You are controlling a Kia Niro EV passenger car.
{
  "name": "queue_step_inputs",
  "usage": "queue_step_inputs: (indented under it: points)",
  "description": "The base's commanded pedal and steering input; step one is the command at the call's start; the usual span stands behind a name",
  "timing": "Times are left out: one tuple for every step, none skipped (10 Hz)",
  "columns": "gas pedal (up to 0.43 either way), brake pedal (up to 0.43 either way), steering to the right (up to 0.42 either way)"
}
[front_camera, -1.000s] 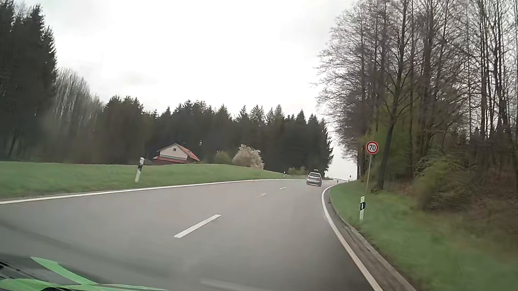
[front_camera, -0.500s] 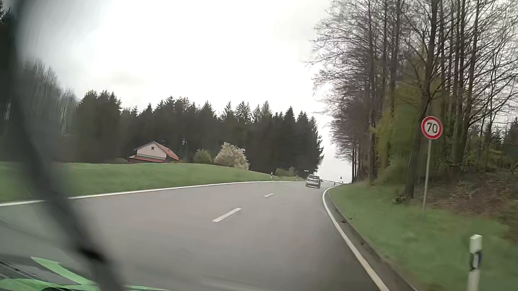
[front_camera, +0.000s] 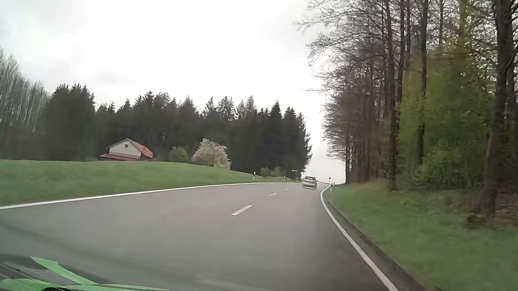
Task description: Follow the waypoints while adhering to traffic rules and regulations
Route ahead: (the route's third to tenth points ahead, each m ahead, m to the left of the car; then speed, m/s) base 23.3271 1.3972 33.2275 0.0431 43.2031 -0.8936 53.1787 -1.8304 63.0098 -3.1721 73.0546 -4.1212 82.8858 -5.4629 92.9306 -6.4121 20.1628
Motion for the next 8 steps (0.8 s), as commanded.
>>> queue_step_inputs:
  points:
    - [0.319,0.0,0.02]
    - [0.339,0.0,0.02]
    - [0.339,0.0,0.02]
    - [0.339,0.0,0.02]
    - [0.339,0.0,0.02]
    - [0.319,0.0,0.02]
    - [0.299,0.0,0.019]
    - [0.299,0.0,0.018]
